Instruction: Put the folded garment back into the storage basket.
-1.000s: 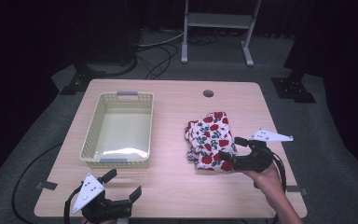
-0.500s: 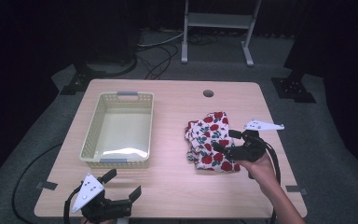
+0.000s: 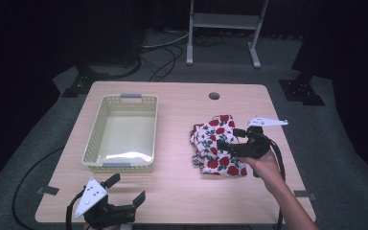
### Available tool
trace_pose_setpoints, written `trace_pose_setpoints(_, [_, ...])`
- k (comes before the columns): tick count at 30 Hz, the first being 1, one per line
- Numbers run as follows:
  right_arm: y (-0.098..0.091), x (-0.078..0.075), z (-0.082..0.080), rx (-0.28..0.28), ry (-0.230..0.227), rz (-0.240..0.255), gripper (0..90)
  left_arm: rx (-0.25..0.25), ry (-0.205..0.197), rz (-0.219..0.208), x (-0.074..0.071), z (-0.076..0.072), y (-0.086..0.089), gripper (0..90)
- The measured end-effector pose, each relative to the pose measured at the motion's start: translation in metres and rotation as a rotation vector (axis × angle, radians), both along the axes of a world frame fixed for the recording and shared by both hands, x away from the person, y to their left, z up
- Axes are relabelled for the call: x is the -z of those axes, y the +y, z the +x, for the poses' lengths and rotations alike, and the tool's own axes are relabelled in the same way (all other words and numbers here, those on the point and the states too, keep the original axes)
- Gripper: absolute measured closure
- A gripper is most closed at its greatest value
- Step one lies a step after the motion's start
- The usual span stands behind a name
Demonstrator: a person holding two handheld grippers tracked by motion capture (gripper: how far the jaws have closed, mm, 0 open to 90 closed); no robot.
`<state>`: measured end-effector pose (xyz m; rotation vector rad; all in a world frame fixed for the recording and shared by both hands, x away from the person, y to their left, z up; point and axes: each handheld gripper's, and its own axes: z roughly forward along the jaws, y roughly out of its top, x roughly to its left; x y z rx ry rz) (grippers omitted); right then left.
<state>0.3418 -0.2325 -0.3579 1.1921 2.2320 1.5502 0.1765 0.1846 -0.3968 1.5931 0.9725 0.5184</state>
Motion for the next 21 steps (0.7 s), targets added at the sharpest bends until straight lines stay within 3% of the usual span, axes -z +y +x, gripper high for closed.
trace_pose_setpoints(21, [0.02, -0.005, 0.025, -0.017, 0.065, -0.107, 5.1, 0.001, 0.0, 0.002, 0.0, 0.0, 0.0, 0.0])
